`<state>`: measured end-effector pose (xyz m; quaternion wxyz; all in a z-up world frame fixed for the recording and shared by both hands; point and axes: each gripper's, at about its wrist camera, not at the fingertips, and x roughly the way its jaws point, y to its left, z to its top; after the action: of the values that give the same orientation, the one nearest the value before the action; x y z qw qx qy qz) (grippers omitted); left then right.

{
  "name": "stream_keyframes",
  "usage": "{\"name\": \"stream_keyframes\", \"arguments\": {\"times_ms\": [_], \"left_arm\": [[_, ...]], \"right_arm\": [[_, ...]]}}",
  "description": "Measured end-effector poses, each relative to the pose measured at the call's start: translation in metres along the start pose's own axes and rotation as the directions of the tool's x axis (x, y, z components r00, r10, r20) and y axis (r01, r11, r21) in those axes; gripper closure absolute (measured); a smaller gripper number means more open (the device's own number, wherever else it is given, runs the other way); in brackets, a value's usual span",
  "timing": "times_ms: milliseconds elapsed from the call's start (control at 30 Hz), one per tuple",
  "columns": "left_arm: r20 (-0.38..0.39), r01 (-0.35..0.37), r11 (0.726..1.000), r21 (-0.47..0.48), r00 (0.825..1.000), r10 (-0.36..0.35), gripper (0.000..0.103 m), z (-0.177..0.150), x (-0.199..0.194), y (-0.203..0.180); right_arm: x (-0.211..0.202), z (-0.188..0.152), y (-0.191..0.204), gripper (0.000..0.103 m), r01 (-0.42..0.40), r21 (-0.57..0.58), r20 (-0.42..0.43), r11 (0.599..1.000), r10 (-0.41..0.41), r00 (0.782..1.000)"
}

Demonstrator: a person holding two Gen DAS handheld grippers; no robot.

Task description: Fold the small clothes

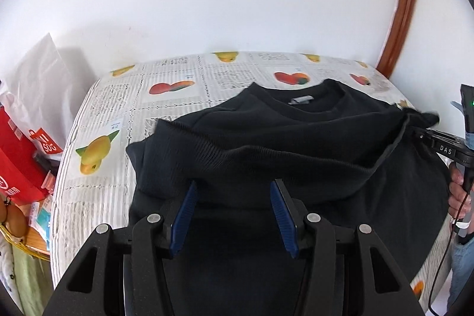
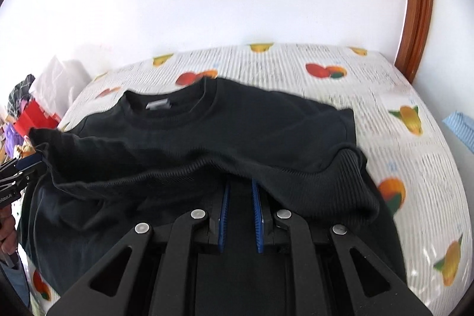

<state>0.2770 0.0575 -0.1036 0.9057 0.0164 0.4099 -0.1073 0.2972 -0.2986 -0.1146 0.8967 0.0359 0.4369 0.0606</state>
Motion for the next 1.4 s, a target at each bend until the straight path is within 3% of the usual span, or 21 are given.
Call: {"name": "stream_keyframes", "arguments": {"times_ms": [200,300,400,467,533,600,667,733,800,900,1000,1100,1200,1267,1400], "left_arm": [[-0.01,-0.029,0.998,-0.055,1.0,0.028,0.055,0.013,0.017,0.021],[0.02,-0.035,0.998,-0.053,0.999,0.036,0.053,0.013,0.01,0.029],[0.013,-0.092,0.996,-0.02,0.996,0.092,0.053,0.011,0.012,0.034],[0.01,-0.126,0.992,0.015,0.992,0.126,0.053,0.008,0.015,0.035],[0.0,-0.123,0.992,0.038,0.992,0.124,0.053,0.006,0.02,0.036],[-0.031,-0.121,0.991,0.051,0.992,0.123,0.053,0.004,0.027,0.037],[-0.047,-0.126,0.991,0.043,0.991,0.128,0.059,0.003,0.031,0.038],[-0.04,-0.132,0.991,0.022,0.99,0.132,0.078,0.002,0.027,0.038],[-0.006,-0.163,0.986,0.027,0.987,0.164,0.09,0.002,0.02,0.035],[0.04,-0.153,0.988,0.009,0.987,0.153,0.093,0.006,0.003,0.033],[0.097,-0.118,0.992,-0.051,0.988,0.123,0.093,0.018,-0.015,0.035],[0.148,-0.072,0.99,-0.121,0.985,0.09,0.093,0.032,-0.022,0.041],[0.129,-0.081,0.985,-0.155,0.986,0.102,0.093,0.038,-0.007,0.045],[0.1,-0.093,0.98,-0.177,0.989,0.112,0.093,0.036,0.012,0.049],[0.046,-0.111,0.972,-0.205,0.991,0.123,0.093,0.025,0.042,0.056]], "right_arm": [[0.028,0.023,-0.018,0.088,0.098,0.032,-0.002,0.995,-0.098,0.995],[0.034,0.03,-0.028,0.087,0.088,0.031,-0.022,0.996,-0.087,0.996],[0.035,0.035,-0.03,0.08,0.079,-0.009,-0.007,0.997,-0.079,0.997],[0.036,0.038,-0.028,0.068,0.136,-0.039,0.022,0.99,-0.135,0.991],[0.034,0.039,-0.028,0.066,0.188,-0.053,0.06,0.981,-0.185,0.981],[0.039,0.04,-0.029,0.065,0.169,-0.05,0.038,0.984,-0.167,0.985],[0.048,0.039,-0.031,0.065,0.166,-0.056,0.009,0.985,-0.166,0.986],[0.058,0.038,-0.031,0.065,0.191,-0.075,-0.019,0.979,-0.193,0.981],[0.066,0.037,-0.03,0.074,0.213,-0.091,-0.046,0.973,-0.218,0.975],[0.061,0.036,-0.026,0.087,0.235,-0.125,-0.013,0.964,-0.238,0.971],[0.046,0.037,-0.032,0.098,0.2,-0.1,0.039,0.975,-0.197,0.98],[0.02,0.042,-0.047,0.098,0.133,-0.026,0.118,0.991,-0.129,0.985],[0.003,0.043,-0.061,0.099,0.097,0.027,0.175,0.995,-0.1,0.98],[0.005,0.041,-0.066,0.1,0.121,0.036,0.184,0.992,-0.126,0.975],[0.027,0.035,-0.077,0.1,0.145,0.057,0.116,0.988,-0.151,0.982]]}}
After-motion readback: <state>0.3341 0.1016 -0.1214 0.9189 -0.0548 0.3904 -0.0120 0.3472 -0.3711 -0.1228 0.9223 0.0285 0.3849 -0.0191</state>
